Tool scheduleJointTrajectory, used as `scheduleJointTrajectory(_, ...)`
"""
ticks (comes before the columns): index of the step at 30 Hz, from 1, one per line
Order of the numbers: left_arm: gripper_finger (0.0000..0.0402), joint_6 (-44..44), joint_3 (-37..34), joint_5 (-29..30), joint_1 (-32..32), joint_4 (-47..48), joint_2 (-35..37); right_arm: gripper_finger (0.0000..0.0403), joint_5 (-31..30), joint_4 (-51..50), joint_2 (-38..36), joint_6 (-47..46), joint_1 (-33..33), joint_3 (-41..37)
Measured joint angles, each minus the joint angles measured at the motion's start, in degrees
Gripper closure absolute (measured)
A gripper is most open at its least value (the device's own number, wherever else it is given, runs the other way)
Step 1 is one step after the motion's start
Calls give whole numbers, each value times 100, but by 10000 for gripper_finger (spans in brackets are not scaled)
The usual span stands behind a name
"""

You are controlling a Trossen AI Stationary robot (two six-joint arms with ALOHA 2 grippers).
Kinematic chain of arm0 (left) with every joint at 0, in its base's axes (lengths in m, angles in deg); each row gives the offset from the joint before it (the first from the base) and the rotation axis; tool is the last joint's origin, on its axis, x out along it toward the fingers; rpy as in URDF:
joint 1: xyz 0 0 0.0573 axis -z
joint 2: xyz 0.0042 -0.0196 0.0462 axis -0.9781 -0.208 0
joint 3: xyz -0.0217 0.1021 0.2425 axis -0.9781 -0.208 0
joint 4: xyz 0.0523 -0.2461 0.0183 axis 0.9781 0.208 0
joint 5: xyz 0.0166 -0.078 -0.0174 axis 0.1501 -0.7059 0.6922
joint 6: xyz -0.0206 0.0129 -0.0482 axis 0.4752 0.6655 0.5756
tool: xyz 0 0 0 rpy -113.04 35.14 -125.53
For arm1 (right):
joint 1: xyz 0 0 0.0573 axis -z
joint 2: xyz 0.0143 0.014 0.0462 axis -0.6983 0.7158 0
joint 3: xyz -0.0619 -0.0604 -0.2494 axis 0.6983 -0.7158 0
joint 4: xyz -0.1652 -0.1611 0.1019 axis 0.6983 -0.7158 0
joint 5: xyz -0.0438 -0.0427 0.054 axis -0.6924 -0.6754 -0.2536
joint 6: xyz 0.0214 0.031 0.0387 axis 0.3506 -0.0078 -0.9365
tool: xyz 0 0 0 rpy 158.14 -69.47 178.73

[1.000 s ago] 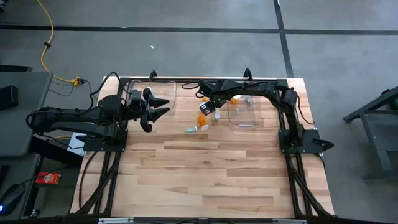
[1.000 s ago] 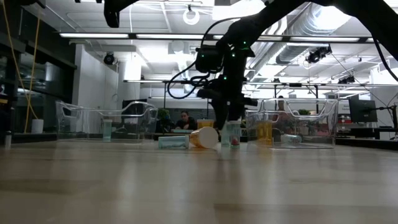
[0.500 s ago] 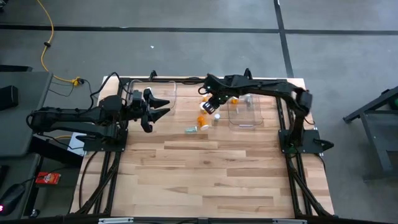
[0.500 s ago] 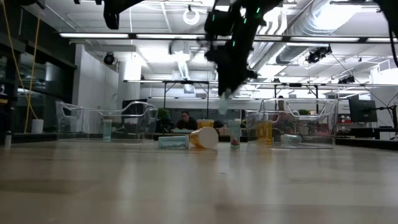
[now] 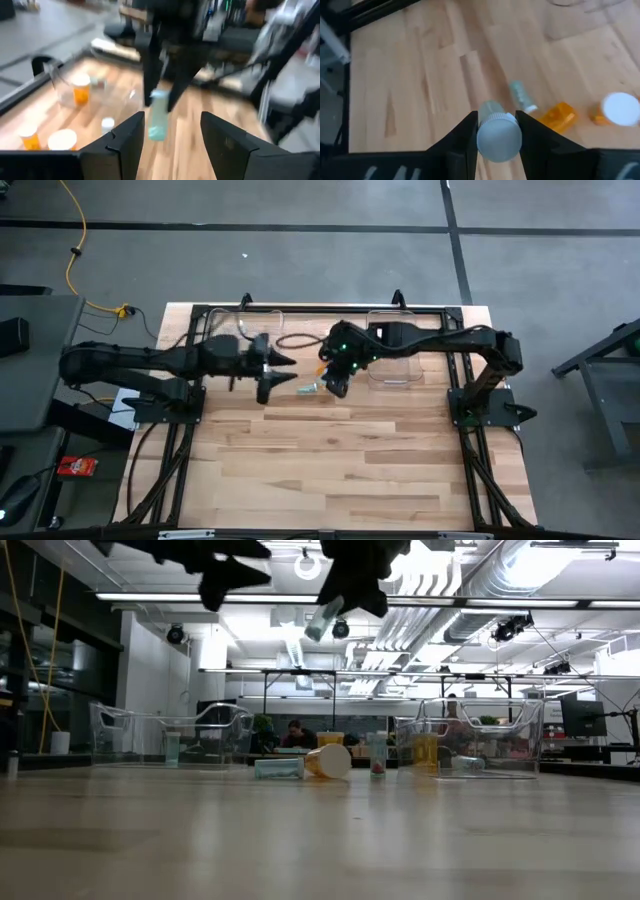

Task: Pick and place medicine bottles into bin by pill shape (circle, oval)
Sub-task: Put the blue tablet bottle into the left transparent bin

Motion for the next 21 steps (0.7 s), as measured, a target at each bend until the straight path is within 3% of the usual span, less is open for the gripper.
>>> scheduleJointTrajectory(5, 212, -318, 565, -417, 2, 689, -916, 310, -73, 60, 5, 160, -273, 0)
scheduleJointTrajectory(10, 173, -322, 915, -739, 89, 608, -1497, 310, -102, 52, 5, 248, -397, 0)
scheduleJointTrajectory(16, 124, -502, 1106, -747, 273, 609, -1881, 310, -100, 106, 5, 303, -426, 0)
scheduleJointTrajectory(21, 113, -324, 1110, -455, 364, 505, -2056, 310, -55, 518, 5, 475, -514, 0)
